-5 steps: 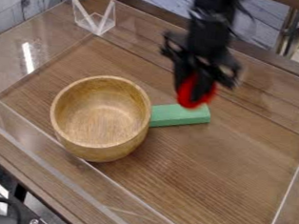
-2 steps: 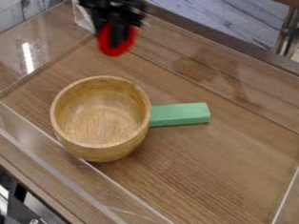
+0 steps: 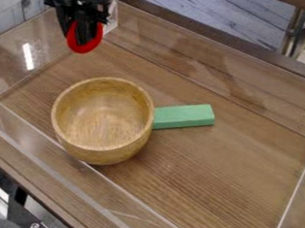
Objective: Move the red fruit to the left
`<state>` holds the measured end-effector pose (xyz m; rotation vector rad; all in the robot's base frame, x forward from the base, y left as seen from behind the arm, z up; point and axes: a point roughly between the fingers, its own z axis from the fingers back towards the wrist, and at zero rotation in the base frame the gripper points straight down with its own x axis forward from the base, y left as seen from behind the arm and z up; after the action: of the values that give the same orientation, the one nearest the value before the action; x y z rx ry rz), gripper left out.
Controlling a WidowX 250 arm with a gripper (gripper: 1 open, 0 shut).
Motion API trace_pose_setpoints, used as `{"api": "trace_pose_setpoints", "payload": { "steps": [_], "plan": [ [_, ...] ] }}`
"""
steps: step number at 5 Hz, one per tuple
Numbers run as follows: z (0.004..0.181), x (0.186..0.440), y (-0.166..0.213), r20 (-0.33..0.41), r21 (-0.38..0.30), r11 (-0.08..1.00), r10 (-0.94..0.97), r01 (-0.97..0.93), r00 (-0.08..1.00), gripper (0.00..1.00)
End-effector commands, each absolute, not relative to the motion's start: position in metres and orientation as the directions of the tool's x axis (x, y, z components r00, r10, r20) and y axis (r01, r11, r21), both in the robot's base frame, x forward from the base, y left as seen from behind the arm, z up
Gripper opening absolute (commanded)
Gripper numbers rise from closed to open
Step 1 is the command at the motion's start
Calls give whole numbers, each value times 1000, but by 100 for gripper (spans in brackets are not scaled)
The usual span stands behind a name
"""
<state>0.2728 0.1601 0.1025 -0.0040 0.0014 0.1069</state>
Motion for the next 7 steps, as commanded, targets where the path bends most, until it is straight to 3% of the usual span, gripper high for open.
{"api": "trace_pose_setpoints", "payload": {
  "steps": [1, 3, 6, 7],
  "plan": [
    [109, 283, 182, 47, 29, 993, 117, -118, 992, 0],
    [87, 292, 202, 33, 18, 992, 127, -128, 991, 0],
    [67, 302, 216, 20, 1, 991, 135, -135, 991, 0],
    [63, 305, 218, 14, -3, 990, 138, -138, 990, 100]
  ]
}}
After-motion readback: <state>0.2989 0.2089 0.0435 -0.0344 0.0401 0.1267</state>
